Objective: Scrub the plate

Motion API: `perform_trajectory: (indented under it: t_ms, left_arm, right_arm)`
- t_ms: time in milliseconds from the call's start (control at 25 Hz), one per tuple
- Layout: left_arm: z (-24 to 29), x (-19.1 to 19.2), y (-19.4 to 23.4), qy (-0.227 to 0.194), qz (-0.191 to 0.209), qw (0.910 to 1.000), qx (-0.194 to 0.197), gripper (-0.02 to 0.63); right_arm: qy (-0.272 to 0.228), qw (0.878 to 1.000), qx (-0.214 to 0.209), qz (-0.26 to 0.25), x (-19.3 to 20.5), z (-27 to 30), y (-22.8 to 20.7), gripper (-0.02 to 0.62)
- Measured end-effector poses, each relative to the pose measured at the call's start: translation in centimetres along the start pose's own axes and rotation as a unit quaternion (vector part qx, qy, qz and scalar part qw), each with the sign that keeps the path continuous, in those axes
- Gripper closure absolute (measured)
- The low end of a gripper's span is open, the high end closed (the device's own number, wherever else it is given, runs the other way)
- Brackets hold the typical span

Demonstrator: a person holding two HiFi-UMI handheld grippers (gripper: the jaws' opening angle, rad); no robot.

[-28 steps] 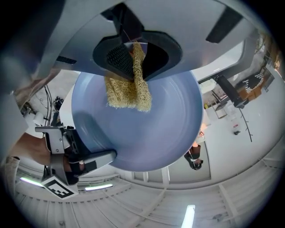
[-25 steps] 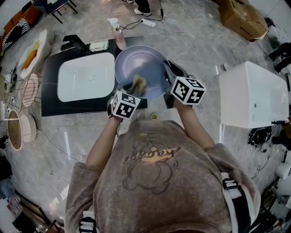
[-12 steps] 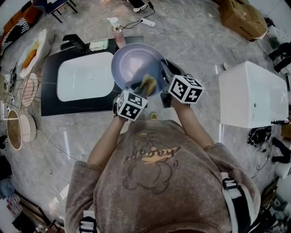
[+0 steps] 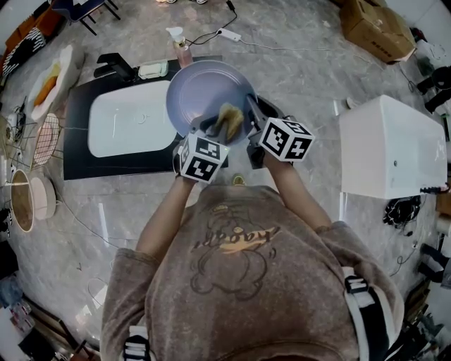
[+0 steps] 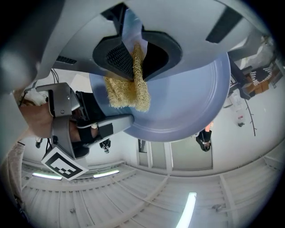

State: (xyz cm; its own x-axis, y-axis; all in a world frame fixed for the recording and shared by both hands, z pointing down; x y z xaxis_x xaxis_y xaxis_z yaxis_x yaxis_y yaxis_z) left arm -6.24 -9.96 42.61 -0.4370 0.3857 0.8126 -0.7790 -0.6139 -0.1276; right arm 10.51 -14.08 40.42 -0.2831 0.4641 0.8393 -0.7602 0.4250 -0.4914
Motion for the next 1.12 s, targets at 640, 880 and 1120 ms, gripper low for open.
perform_trajectory:
  t_ms: [640,880,1120]
  left_arm:
    - [-0.6,-2.2,4.1,-0.026,-0.014,0.9978,-0.059,0.541]
    - [-1.0,-1.6,6.6,-0.021,-0.036,0.9961,-0.078,0.541]
    - [-1.6,-0.1,8.4,-0.005,-0.05,0.9945,-0.092,0.541]
  right_arm:
    - [0.04,0.998,-0.023,-0.042,1.9,-0.3,1.5,0.565]
    - [0.043,0.998,-0.023,-0.041,2.2,-0.5,1.4,0.565]
    - [0.042,0.998,-0.018,-0.038,2.2,-0.7,1.0,0.565]
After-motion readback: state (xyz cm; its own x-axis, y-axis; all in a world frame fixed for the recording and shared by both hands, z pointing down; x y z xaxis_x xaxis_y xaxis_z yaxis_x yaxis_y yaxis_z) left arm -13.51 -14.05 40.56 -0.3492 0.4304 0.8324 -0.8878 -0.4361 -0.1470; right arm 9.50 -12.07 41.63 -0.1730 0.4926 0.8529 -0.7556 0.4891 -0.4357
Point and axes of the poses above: the fingertips, and each gripper's own axes: z forward along the fingers, y to its left, x out of its underside, the point moved 10 cm from there along -z, backward along the fingers, and after that the axes turned 1 degree about -x, right-handed, at the moved point
